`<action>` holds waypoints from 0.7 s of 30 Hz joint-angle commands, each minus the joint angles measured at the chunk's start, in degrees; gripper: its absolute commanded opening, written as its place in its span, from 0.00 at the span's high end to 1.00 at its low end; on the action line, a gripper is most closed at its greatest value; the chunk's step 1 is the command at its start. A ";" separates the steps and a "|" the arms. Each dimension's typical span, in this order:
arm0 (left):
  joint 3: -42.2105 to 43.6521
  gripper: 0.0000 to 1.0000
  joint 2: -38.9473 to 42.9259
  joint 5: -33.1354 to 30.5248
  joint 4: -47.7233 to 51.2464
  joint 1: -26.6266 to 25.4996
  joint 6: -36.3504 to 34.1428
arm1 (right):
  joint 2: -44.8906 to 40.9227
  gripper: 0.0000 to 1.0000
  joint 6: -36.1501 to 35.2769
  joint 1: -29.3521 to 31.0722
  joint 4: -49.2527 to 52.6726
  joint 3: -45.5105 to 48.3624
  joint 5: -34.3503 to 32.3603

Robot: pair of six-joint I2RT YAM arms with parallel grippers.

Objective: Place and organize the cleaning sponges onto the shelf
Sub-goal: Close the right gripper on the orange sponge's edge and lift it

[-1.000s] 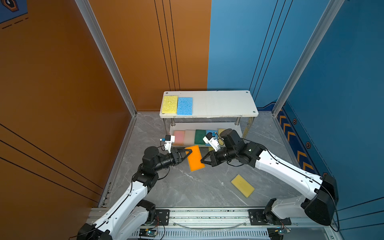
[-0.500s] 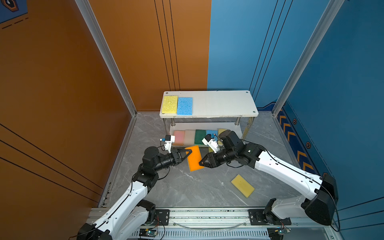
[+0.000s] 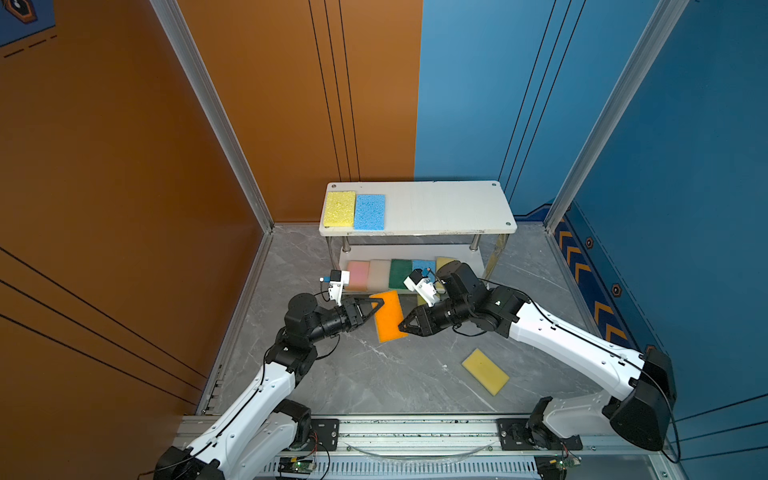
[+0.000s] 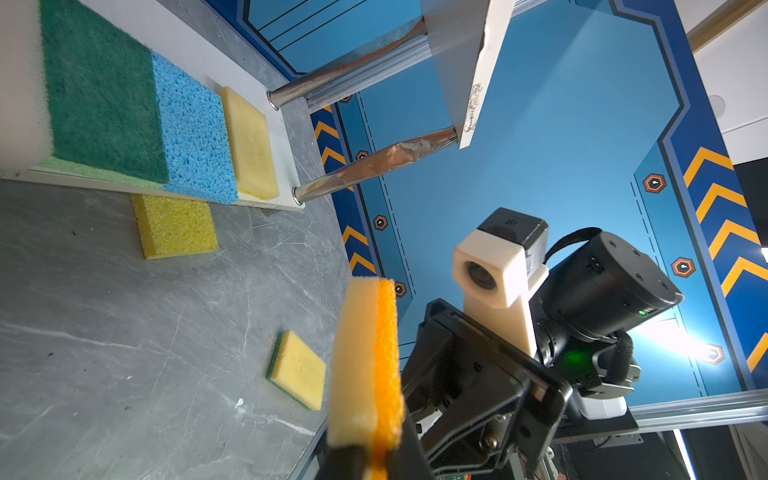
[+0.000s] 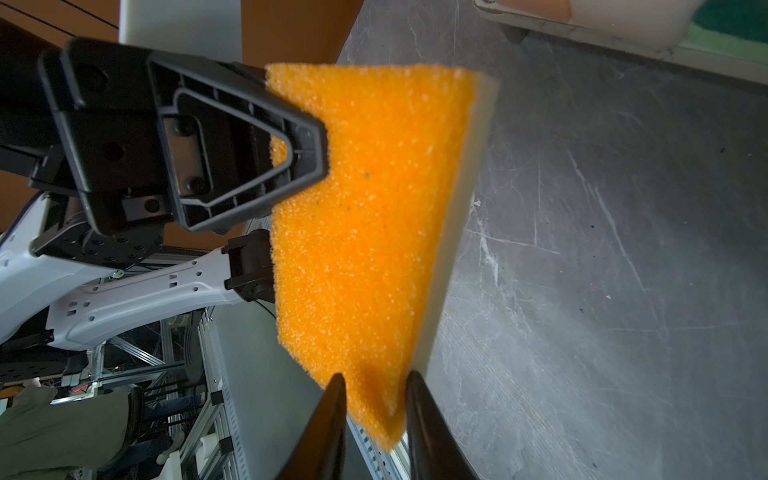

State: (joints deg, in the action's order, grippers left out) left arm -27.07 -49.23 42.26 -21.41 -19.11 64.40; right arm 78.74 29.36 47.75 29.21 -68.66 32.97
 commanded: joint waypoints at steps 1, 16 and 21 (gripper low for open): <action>0.75 0.95 0.61 -0.72 -1.88 0.61 0.12 | 0.09 0.74 -0.02 0.63 1.88 1.01 -0.61; 1.27 0.95 1.16 -0.64 -1.88 1.01 0.71 | 0.89 0.73 -0.30 0.85 2.30 1.28 -1.68; 1.27 0.96 1.33 -0.60 -1.88 1.25 0.65 | 1.41 0.73 -0.36 0.94 2.55 1.32 -2.01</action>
State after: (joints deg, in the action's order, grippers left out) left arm -26.30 -48.71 42.26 -21.63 -18.41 64.88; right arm 79.09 29.36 48.27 29.63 -68.16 32.29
